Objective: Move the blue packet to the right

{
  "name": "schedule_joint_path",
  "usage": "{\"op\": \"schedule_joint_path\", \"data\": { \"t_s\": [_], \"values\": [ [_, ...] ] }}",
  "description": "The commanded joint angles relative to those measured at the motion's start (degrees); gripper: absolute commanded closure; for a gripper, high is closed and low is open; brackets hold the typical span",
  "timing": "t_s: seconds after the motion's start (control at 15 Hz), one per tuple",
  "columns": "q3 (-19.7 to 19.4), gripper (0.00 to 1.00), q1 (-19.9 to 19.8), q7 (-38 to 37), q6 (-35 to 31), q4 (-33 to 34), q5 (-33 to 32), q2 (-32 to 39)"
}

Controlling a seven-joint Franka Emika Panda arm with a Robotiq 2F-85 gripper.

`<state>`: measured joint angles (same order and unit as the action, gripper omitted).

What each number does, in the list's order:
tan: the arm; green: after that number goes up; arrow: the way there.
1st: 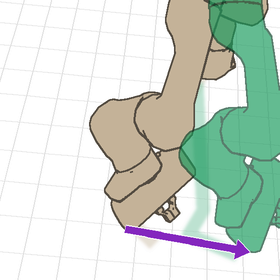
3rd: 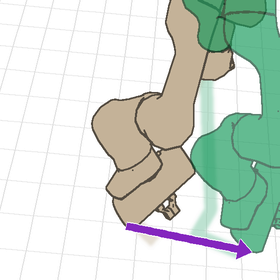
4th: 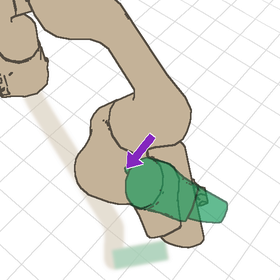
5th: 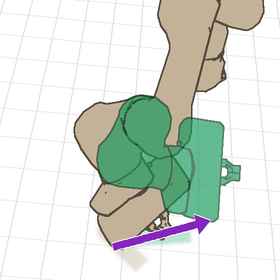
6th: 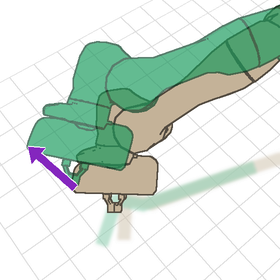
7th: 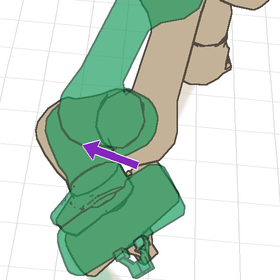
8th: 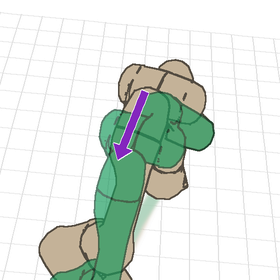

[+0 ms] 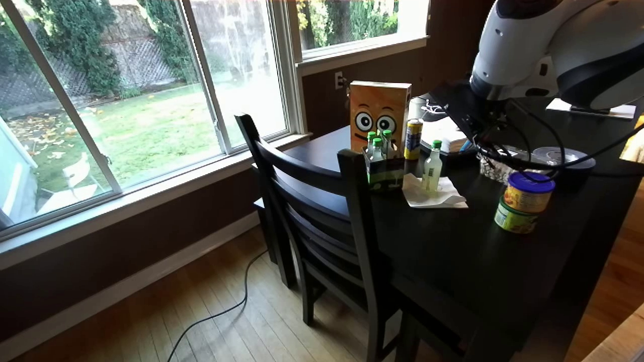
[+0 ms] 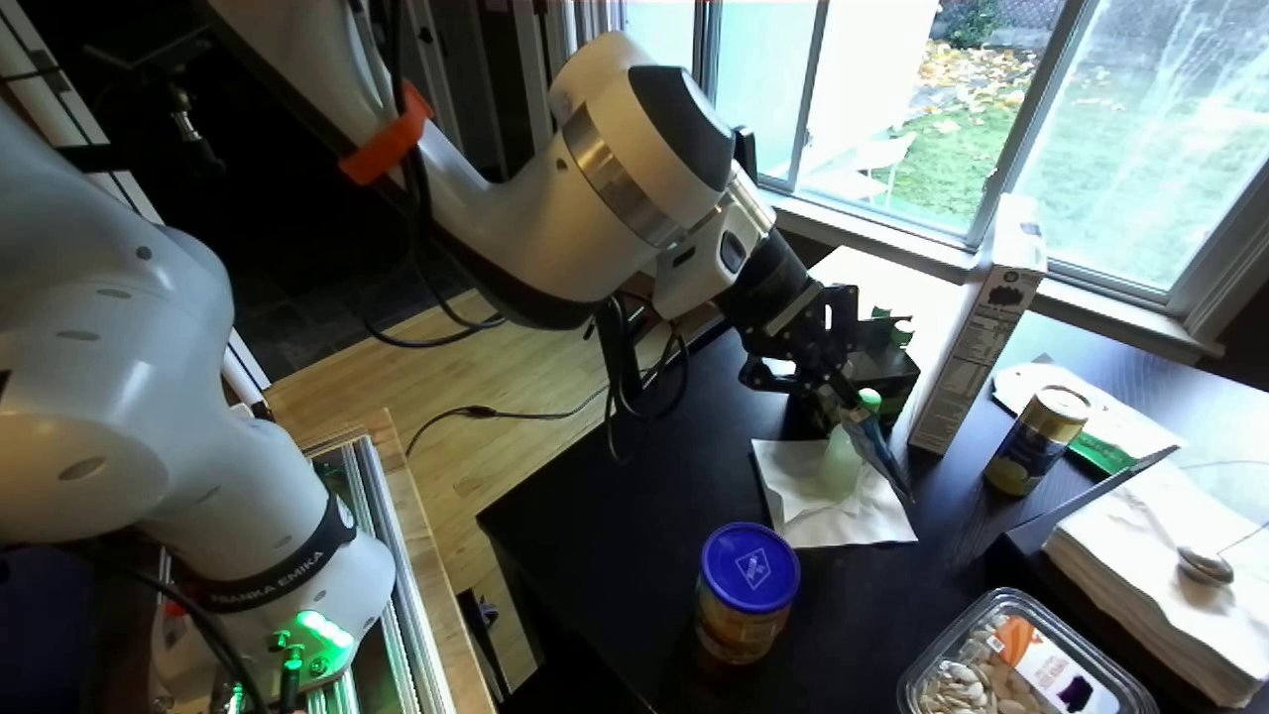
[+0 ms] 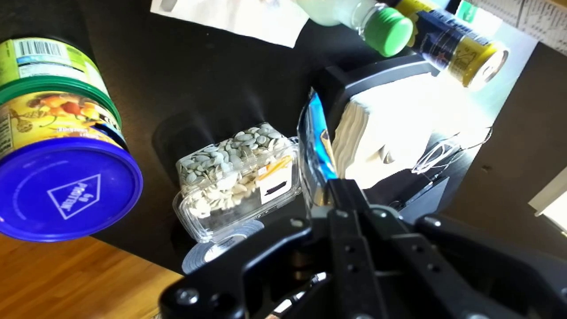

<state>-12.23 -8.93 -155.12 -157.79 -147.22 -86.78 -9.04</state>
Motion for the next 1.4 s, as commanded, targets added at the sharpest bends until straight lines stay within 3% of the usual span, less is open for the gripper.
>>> {"op": "schedule_joint_path", "data": {
  "t_s": [0.0, 0.53, 1.0, 1.33],
  "values": [
    [0.26, 1.0, 0.24, -1.55, -0.04, 1.87, -1.11, 2.48],
    [0.12, 1.0, 0.1, -4.69, -1.8, 6.93, -3.68, 12.32],
    [-0.22, 1.0, -0.14, -2.74, -4.41, 13.3, -1.44, 16.2],
    [0.02, 1.0, 0.1, -2.74, -4.08, 13.0, -0.09, 22.15]
  ]
}}
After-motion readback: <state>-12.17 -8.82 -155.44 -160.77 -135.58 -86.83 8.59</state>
